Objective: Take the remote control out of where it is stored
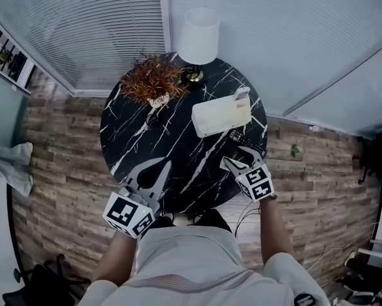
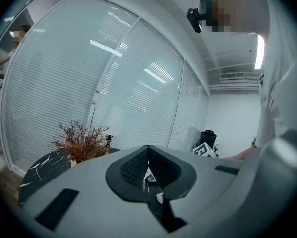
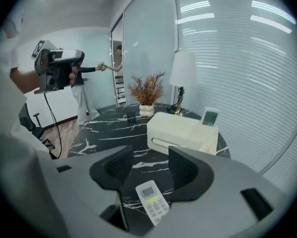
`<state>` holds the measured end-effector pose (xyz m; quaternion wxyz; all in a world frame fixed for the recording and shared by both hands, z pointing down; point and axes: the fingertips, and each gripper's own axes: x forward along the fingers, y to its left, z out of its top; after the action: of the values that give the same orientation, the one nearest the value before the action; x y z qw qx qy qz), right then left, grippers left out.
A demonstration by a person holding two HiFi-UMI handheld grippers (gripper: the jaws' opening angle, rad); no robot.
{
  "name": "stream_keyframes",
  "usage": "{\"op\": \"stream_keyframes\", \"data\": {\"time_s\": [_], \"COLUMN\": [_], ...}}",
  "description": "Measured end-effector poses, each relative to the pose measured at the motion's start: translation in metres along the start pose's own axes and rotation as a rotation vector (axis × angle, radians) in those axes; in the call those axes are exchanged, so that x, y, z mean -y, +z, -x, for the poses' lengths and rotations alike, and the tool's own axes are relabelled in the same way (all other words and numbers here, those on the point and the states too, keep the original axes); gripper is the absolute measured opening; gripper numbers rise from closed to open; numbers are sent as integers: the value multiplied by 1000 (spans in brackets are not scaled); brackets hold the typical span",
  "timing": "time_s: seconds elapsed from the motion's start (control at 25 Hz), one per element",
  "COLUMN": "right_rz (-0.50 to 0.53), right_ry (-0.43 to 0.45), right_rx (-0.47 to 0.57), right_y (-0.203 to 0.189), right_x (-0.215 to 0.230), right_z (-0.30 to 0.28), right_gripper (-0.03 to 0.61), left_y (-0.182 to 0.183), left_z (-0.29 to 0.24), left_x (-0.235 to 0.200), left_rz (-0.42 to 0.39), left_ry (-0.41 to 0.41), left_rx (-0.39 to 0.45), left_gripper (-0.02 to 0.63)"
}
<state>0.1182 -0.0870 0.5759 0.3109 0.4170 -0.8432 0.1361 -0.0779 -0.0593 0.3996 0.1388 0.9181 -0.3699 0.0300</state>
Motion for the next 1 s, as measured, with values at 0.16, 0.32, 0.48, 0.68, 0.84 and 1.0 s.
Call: {"op": "stream_keyframes", "data": {"time_s": [0.16,0.32,0.48,0.68,0.84,1.0], "right_rz": [-20,-88,-159,-172,-183,-223], "right_ry": [-95,-171,-227,-264,-272,-283], "right_rx": [124,263,405,524,524,514], "right_y": [33,63,87,108,108,102], "right_x": [6,10,15,14,19,27], "right_z": [32,65,97,124,127,125], "right_gripper": [204,119,40,25,25,25], "left_y": [7,17,23,28,29,30], "left_z": [-6,-10,-16,-23,-27,-28], "left_x": [4,5,8,13,15,15], "left_rz": [-35,-58,-66,-78,-99,-91], "left_ry": [-23,-49,-68,-93,-99,-97], "left_rx": [4,20,25,37,24,24], "left_gripper": [9,9,8,9,9,8]}}
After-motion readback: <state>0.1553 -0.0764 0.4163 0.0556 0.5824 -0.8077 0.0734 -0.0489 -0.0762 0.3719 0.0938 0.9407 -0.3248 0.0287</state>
